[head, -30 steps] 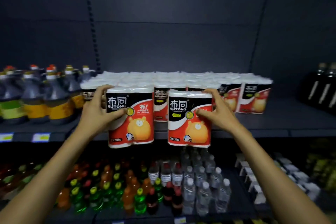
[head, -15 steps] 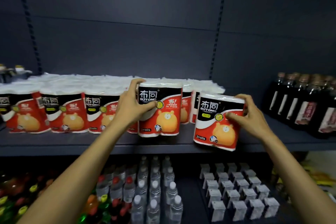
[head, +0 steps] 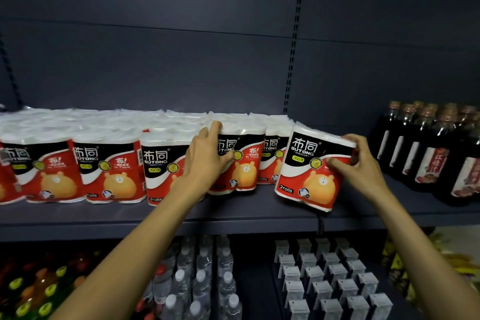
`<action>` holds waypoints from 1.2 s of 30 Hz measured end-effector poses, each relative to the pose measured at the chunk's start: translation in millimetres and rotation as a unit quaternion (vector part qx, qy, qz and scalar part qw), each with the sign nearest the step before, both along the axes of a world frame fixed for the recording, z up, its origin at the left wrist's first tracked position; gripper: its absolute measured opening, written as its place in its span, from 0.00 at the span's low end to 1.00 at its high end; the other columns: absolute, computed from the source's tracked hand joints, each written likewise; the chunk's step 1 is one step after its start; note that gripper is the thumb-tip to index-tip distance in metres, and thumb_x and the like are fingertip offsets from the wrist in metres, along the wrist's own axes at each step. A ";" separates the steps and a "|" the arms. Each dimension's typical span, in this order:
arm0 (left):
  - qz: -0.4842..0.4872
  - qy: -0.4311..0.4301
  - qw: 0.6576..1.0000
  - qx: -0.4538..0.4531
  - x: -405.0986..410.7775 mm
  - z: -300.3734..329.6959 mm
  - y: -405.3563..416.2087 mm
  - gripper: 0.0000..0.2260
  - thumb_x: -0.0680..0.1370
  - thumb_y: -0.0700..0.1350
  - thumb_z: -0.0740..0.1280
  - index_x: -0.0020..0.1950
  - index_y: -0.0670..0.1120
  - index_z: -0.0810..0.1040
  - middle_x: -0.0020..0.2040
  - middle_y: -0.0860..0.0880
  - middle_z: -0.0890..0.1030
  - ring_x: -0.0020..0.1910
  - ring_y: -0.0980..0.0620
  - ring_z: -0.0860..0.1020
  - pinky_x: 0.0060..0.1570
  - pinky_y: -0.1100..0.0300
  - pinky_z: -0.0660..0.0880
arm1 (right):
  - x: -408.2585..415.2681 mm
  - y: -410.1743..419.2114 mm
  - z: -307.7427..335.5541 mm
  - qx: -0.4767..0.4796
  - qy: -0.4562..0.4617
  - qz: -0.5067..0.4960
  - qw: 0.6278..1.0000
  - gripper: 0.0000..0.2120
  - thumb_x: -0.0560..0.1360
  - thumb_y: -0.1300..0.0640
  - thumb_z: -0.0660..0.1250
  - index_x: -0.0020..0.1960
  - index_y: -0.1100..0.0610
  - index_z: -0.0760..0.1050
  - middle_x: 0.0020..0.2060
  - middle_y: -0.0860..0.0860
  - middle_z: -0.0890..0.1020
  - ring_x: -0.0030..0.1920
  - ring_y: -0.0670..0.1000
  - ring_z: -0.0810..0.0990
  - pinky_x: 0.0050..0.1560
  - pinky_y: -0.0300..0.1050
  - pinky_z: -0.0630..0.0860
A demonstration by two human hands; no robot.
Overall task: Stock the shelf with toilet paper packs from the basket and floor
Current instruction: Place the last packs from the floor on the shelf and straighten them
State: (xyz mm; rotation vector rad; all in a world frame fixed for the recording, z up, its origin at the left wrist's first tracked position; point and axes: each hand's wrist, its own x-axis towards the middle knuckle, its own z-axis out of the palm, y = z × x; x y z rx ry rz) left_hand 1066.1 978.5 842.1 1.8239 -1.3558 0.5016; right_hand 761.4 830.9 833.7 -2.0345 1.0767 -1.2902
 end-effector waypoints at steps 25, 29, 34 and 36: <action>0.027 -0.057 0.996 0.063 -2.6 -3.1 1.7 0.27 0.73 0.52 0.72 0.66 0.44 0.66 0.69 0.44 0.65 0.46 0.43 0.78 0.37 0.56 0.72 | 35.2 -16.2 -5.7 -0.016 0.026 0.056 0.998 0.29 0.67 0.53 0.76 0.61 0.37 0.66 0.58 0.49 0.78 0.57 0.52 0.78 0.56 0.54 0.78; -0.073 -0.012 0.996 0.045 5.7 1.4 17.1 0.20 0.73 0.55 0.69 0.61 0.49 0.72 0.60 0.52 0.71 0.45 0.50 0.77 0.46 0.51 0.77 | 50.4 -15.7 -1.0 -0.008 0.002 0.078 0.997 0.28 0.68 0.58 0.76 0.61 0.41 0.68 0.54 0.44 0.78 0.53 0.47 0.79 0.52 0.46 0.77; -0.074 -0.008 0.997 0.025 21.7 -5.6 34.3 0.17 0.72 0.58 0.67 0.55 0.50 0.74 0.53 0.55 0.74 0.42 0.54 0.77 0.43 0.54 0.77 | 60.1 -20.3 -2.3 0.027 -0.035 0.086 0.995 0.28 0.69 0.62 0.76 0.62 0.45 0.67 0.50 0.36 0.76 0.49 0.37 0.77 0.49 0.41 0.76; -0.085 0.015 0.994 0.061 26.6 -8.8 38.0 0.17 0.71 0.59 0.66 0.55 0.52 0.75 0.45 0.56 0.79 0.41 0.58 0.78 0.43 0.55 0.78 | 60.6 -21.4 -5.8 0.033 -0.044 0.094 0.994 0.29 0.69 0.62 0.76 0.64 0.47 0.67 0.51 0.36 0.76 0.49 0.36 0.76 0.48 0.38 0.75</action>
